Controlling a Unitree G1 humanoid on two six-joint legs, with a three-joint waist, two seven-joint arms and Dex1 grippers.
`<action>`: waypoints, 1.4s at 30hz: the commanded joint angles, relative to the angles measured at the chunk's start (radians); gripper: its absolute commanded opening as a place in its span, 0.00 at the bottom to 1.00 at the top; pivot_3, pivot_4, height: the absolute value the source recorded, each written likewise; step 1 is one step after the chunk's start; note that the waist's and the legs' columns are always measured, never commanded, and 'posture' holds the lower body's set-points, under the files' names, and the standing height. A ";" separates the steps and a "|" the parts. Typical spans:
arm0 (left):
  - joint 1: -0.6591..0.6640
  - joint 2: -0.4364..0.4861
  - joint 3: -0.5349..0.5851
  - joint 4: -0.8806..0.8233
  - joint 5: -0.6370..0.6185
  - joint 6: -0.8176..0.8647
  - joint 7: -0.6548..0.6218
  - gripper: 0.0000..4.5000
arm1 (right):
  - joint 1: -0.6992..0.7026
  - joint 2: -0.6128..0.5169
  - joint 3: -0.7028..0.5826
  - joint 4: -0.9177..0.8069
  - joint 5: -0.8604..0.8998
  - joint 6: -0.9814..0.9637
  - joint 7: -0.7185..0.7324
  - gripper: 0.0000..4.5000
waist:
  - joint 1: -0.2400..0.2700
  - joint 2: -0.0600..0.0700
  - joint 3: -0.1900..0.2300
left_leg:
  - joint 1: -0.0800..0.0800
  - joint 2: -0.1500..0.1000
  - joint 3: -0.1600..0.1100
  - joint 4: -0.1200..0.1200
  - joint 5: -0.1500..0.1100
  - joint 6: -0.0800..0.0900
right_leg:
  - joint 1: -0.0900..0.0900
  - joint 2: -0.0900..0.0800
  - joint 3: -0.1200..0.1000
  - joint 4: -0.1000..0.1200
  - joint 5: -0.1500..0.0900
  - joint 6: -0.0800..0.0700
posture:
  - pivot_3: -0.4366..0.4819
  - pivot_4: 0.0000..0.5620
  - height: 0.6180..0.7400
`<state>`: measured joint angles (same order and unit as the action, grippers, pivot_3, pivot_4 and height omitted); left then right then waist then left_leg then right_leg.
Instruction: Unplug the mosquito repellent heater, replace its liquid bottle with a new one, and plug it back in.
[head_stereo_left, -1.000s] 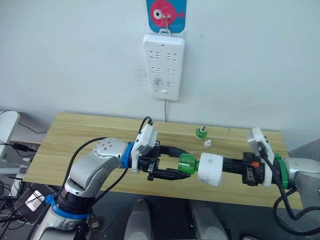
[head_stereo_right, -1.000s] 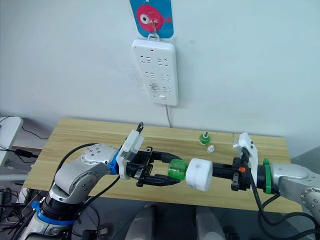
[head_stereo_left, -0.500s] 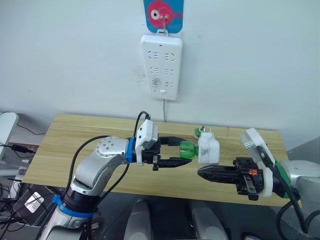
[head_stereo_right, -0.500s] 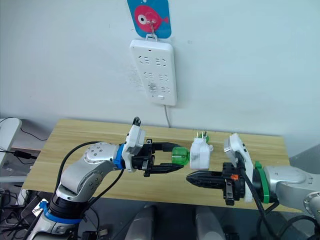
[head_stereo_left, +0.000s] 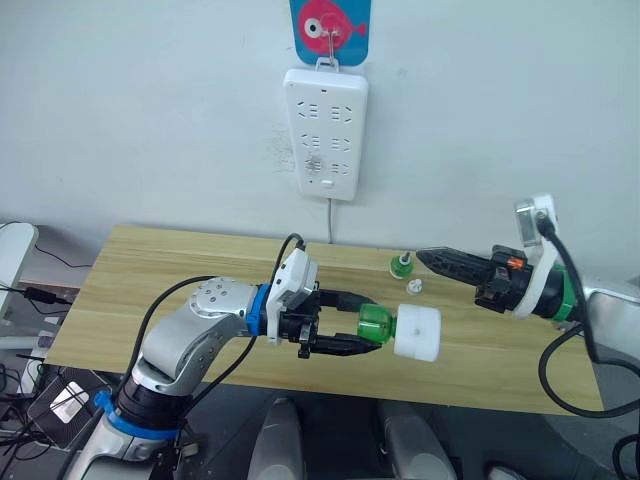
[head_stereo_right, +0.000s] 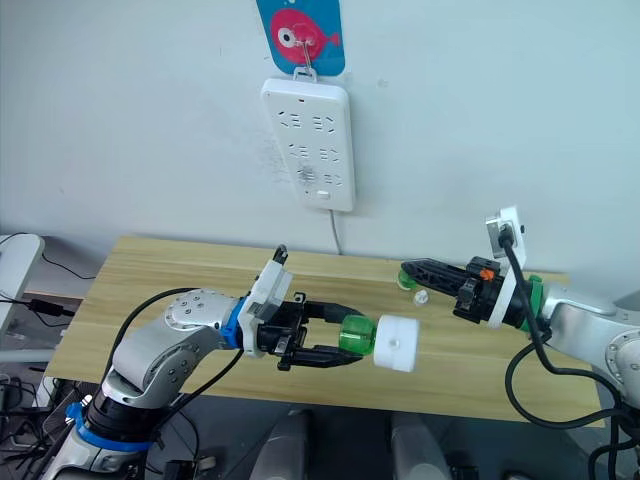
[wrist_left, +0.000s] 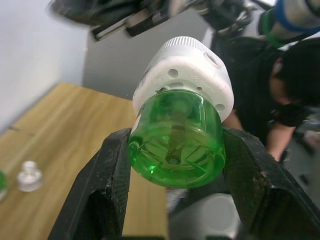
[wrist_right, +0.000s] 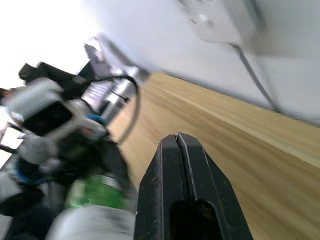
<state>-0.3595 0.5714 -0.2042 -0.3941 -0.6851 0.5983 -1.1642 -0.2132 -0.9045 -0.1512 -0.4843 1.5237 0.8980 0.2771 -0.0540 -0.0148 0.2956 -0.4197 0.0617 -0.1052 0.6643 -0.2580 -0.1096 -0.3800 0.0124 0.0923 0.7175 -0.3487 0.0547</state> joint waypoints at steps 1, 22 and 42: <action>-0.027 -0.011 0.059 -0.048 -0.127 0.097 0.042 0.53 | 0.069 -0.025 0.025 -0.083 -0.076 0.036 0.085 0.00 | 0.001 0.000 0.000 | 0.000 0.000 0.000 0.000 0.000 0.000 | 0.000 0.000 0.000 0.000 0.000 0.000 | 0.40 0.46 0.65; -0.035 -0.068 0.039 0.044 0.025 -0.027 0.129 0.53 | 0.085 -0.078 0.000 -0.230 0.176 0.032 0.088 0.00 | -0.001 0.000 0.000 | 0.001 0.000 0.000 0.001 0.000 0.000 | 0.001 0.000 0.001 0.000 0.000 0.000 | 0.39 0.46 0.65; -0.028 -0.011 -0.046 0.012 0.124 -0.168 -0.033 0.53 | 0.037 -0.060 0.025 -0.131 0.284 0.017 -0.036 0.00 | -0.001 0.000 0.000 | 0.001 0.000 0.000 0.000 0.000 0.000 | 0.001 0.000 0.000 0.000 0.000 0.000 | 0.39 0.45 0.65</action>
<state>-0.3855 0.5610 -0.2109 -0.3215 -0.5461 0.4520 -1.1312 -0.1669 -0.9639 -0.0966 -0.6325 1.7951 0.9468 0.2579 -0.0554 -0.0148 0.2956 -0.4189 0.0618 -0.1052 0.6646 -0.2580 -0.1094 -0.3793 0.0125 0.0927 0.7175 -0.3487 0.0548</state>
